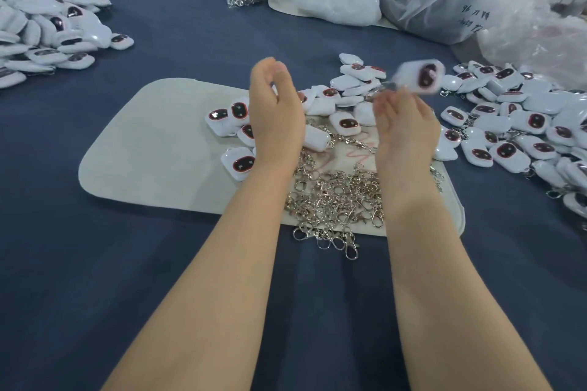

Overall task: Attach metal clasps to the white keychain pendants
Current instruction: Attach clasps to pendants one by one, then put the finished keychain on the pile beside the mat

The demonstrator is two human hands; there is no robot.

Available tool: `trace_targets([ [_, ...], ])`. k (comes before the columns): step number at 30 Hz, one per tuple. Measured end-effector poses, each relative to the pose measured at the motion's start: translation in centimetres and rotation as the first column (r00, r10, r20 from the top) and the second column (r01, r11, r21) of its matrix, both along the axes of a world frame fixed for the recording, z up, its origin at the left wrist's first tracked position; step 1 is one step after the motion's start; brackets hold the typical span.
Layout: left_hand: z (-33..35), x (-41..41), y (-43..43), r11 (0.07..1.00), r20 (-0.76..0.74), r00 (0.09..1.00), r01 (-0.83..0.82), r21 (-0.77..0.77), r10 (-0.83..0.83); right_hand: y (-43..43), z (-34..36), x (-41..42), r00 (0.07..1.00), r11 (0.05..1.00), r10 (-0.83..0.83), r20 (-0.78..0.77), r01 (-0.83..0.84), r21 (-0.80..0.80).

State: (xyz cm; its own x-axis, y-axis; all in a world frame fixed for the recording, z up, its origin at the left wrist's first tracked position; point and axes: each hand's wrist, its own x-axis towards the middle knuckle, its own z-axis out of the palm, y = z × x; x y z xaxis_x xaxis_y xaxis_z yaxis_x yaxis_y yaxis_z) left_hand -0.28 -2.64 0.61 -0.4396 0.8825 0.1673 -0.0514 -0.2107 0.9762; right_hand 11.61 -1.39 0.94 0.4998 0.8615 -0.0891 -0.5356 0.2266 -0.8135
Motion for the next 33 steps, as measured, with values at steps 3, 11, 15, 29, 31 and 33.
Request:
trace_targets([
  [3,0.1,-0.5,0.2,0.997,0.196,0.978,-0.066,-0.041,0.073,0.1,-0.2,0.3,0.981,0.993,0.009,0.196,0.015,-0.12],
  [11,0.0,-1.1,0.5,0.994,0.34,0.936,-0.065,-0.092,0.093,-0.7,-1.7,-2.7,-0.293,0.894,0.423,0.858,-0.022,-0.448],
  [15,-0.2,-0.9,0.6,0.998,0.187,0.982,0.011,-0.07,0.002,-0.7,-1.3,-2.4,0.158,0.948,0.304,0.939,-0.145,-0.282],
  [29,0.1,-1.0,0.7,1.0,0.23,0.973,-0.027,-0.013,0.029,-1.4,0.6,-1.2,0.032,0.863,0.493,0.869,-0.144,-0.484],
  [31,0.2,-1.4,0.9,0.998,0.392,0.918,-0.047,-0.033,0.056,-2.3,0.7,-1.6,-0.223,0.759,0.597,0.77,-0.155,-0.633],
  [33,0.3,-1.6,0.9,0.997,0.476,0.877,-0.053,-0.047,0.069,-3.0,1.2,-2.1,-0.302,0.702,0.637,0.709,-0.15,-0.696],
])
